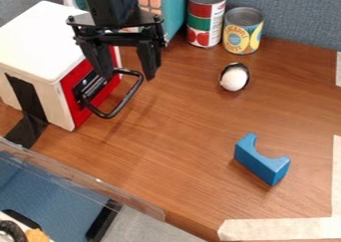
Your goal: Open the drawer
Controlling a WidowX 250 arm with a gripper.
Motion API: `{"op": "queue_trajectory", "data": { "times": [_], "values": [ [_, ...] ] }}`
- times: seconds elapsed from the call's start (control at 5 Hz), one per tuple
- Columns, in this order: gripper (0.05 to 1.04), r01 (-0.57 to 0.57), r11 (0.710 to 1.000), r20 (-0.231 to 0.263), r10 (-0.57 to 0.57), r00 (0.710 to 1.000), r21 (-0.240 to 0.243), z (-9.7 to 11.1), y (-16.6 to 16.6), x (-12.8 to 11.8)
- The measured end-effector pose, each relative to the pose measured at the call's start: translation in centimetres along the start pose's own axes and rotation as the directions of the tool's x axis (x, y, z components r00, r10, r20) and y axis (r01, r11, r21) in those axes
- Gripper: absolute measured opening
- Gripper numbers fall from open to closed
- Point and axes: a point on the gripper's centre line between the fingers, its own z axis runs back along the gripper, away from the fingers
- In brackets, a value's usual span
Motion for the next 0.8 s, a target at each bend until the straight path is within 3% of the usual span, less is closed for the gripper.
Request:
{"op": "queue_trajectory", "data": {
  "times": [0.2,0.4,0.8],
  "values": [
    [1.000,-0.003,1.000,-0.018,0.003,1.000,0.003,-0.48,0.11,-0.20],
    [1.000,0.007,0.999,-0.021,-0.006,1.000,0.037,-1.08,0.42,-0.86],
    [1.000,0.070,0.995,0.030,-0.072,0.997,0.076,-1.22,0.10,-0.44]
  ]
}}
